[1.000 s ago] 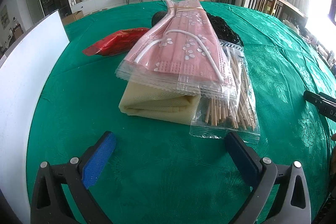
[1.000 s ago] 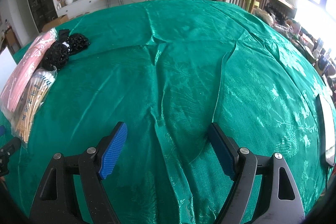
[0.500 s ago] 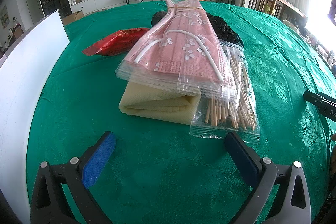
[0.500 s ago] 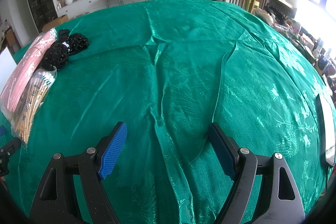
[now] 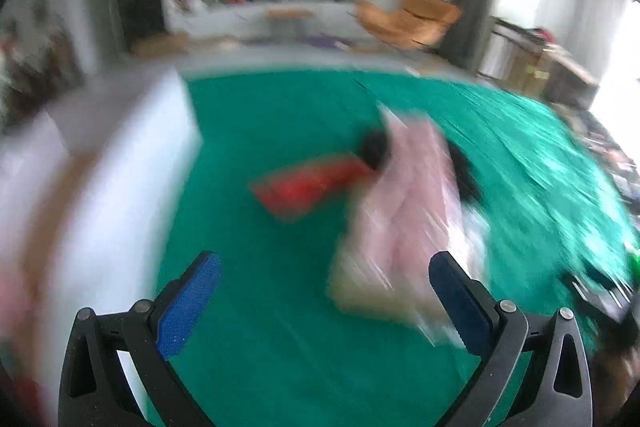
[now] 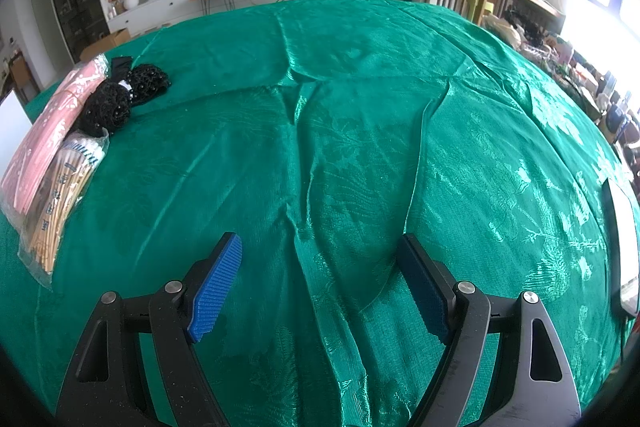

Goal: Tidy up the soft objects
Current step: 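Grasp the red snack packet with the left gripper and lift it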

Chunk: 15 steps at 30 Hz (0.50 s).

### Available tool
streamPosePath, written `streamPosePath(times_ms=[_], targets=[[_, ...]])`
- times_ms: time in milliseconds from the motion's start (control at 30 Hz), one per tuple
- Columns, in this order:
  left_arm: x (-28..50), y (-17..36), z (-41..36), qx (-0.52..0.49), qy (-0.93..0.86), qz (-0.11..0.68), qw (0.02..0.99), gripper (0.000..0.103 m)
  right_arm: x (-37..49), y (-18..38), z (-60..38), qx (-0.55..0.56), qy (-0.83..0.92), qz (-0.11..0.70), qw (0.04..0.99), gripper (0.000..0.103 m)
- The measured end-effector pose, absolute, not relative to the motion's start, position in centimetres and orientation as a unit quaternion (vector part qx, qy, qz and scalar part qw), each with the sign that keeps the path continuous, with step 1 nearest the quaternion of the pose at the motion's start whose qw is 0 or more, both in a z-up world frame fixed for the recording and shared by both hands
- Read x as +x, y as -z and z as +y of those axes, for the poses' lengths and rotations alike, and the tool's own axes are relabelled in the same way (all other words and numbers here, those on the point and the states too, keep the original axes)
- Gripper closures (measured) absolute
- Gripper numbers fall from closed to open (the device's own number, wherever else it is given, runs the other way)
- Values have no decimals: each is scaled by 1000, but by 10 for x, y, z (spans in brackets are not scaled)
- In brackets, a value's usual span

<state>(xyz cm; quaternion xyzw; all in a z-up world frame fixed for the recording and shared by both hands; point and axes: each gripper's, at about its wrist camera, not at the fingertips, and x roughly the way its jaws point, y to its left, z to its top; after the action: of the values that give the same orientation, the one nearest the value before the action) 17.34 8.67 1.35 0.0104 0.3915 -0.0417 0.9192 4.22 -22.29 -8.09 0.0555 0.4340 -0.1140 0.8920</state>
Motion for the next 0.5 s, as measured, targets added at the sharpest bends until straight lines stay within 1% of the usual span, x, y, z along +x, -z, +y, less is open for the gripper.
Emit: streamPosePath(times_ms=[67, 133, 200, 233, 267, 367, 400, 433, 467, 500], targets=[[206, -24, 95, 17, 5, 392, 920, 0, 42, 81, -223, 56, 114, 434, 892, 21], [247, -17, 98, 16, 32, 432, 901, 0, 42, 81, -223, 56, 114, 434, 892, 21], [272, -1, 90, 35, 76, 477, 875, 0, 42, 81, -223, 56, 114, 434, 892, 21], [279, 8, 83, 57, 94, 493, 863, 1, 42, 81, -223, 56, 114, 434, 892, 21], [286, 22, 71, 107, 106, 506, 849, 1, 42, 81, -223, 56, 114, 434, 892, 21], [294, 49, 48, 204, 99, 507, 831, 6, 42, 81, -223, 56, 114, 434, 892, 21], [297, 54, 45, 206, 102, 511, 828, 11, 42, 81, -223, 56, 114, 434, 892, 21], [301, 57, 43, 199, 106, 515, 827, 20, 42, 81, -223, 56, 114, 434, 892, 21], [303, 62, 41, 184, 113, 521, 826, 27, 42, 81, -223, 56, 114, 434, 892, 21], [306, 66, 41, 161, 119, 530, 824, 48, 42, 81, -223, 56, 114, 434, 892, 21]])
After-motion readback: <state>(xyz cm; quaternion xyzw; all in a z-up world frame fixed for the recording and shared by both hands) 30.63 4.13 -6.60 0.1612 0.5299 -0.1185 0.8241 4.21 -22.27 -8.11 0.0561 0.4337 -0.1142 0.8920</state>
